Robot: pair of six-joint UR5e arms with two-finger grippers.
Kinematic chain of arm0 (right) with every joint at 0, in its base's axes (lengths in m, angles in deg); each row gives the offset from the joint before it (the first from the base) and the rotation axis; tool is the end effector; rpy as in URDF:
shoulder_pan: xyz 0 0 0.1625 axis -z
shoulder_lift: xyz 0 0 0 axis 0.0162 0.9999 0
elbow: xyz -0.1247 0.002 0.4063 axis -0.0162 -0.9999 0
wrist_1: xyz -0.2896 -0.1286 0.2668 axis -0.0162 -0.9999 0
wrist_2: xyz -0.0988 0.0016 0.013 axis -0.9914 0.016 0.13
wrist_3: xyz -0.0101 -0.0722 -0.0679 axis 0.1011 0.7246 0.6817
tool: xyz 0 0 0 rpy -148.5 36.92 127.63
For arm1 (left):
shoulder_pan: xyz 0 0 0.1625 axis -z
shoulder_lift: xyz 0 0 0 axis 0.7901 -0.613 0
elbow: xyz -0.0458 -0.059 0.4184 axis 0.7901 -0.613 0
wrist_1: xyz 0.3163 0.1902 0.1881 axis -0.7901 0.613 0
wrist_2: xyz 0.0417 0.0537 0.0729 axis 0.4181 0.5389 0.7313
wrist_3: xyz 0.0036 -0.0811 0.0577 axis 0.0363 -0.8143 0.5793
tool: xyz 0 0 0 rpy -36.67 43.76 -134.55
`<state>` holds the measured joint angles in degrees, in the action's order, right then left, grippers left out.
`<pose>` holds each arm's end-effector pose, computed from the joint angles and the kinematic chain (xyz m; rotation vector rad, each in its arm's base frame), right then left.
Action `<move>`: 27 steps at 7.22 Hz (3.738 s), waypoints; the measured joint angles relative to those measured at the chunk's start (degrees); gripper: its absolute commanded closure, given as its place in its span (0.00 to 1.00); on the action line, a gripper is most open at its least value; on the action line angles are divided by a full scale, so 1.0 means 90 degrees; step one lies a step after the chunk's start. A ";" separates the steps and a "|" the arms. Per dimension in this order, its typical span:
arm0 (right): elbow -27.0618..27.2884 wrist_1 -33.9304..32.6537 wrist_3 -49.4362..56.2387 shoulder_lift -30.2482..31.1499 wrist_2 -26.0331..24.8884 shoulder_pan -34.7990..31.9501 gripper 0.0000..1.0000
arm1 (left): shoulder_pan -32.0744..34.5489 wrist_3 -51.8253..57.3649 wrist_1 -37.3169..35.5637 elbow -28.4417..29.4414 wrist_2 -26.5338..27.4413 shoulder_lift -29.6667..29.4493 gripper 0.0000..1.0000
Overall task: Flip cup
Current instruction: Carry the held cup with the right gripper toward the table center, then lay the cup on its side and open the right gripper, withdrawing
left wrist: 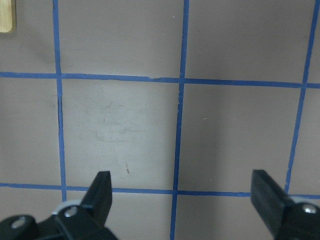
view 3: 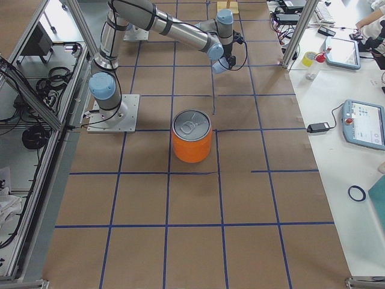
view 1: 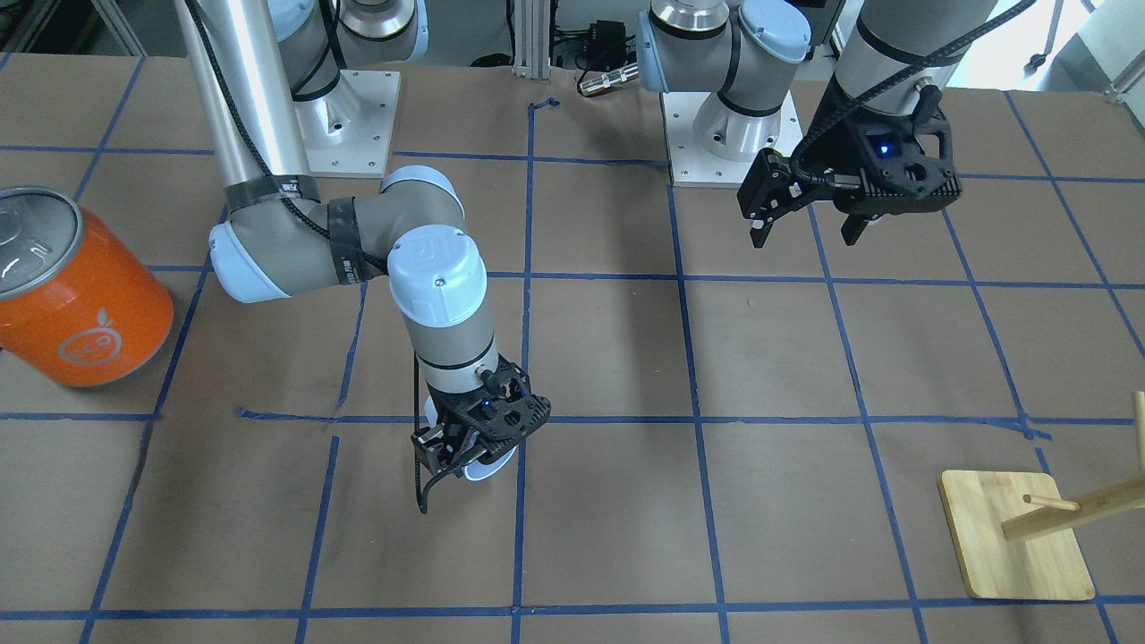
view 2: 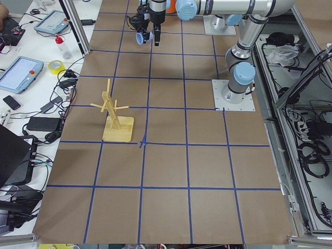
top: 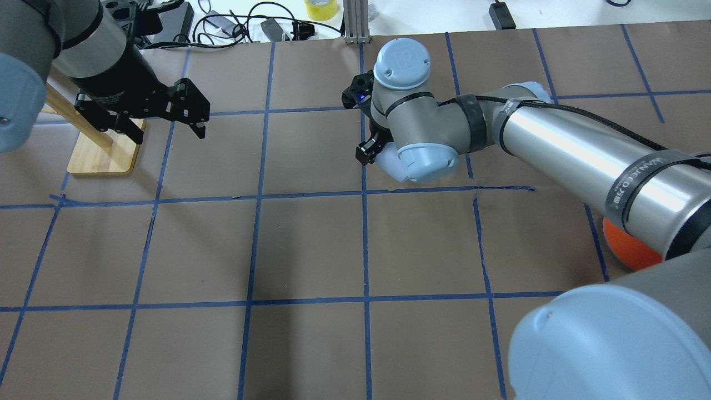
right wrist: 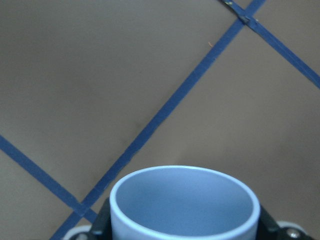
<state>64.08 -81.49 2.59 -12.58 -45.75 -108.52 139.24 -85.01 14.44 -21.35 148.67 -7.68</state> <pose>0.3263 -0.5834 0.2377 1.1902 -2.8838 0.3368 -0.1075 -0.4859 0.4913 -0.1014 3.1280 -0.0958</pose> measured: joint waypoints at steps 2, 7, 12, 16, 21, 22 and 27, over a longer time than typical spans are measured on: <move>0.0032 -0.0294 0.0989 -0.0089 0.0049 -0.0334 0.83 | -0.0017 0.0004 -0.0006 0.0000 0.0008 0.0009 0.00; -0.0059 -0.0563 0.3906 -0.0430 0.0653 -0.0666 0.78 | -0.0015 0.0007 -0.0033 -0.0003 -0.0001 0.0009 0.00; -0.0045 -0.0572 0.4507 -0.0540 0.0856 -0.0713 0.53 | -0.0015 0.0014 -0.0036 -0.0057 0.0008 -0.0005 0.00; 0.0010 -0.0535 0.4517 -0.0570 0.0863 -0.0716 0.00 | -0.0014 0.0014 -0.0039 -0.0110 0.0165 0.0011 0.00; -0.0099 -0.0150 0.4225 0.0013 0.1076 -0.0589 0.00 | -0.0062 0.0027 -0.0012 -0.0119 0.0321 -0.0086 0.00; -0.0085 0.0040 0.4046 0.0263 0.1090 -0.0502 0.00 | -0.0109 -0.0024 -0.0018 -0.0135 0.0301 -0.0120 0.00; -0.0012 0.0578 0.1941 0.1503 0.1057 0.0562 0.00 | -0.0114 -0.0339 -0.1488 -0.0609 -0.0959 -0.1006 0.00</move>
<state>63.98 -76.28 20.06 0.95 -36.24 -103.46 138.21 -88.06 1.05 -26.83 140.04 -16.74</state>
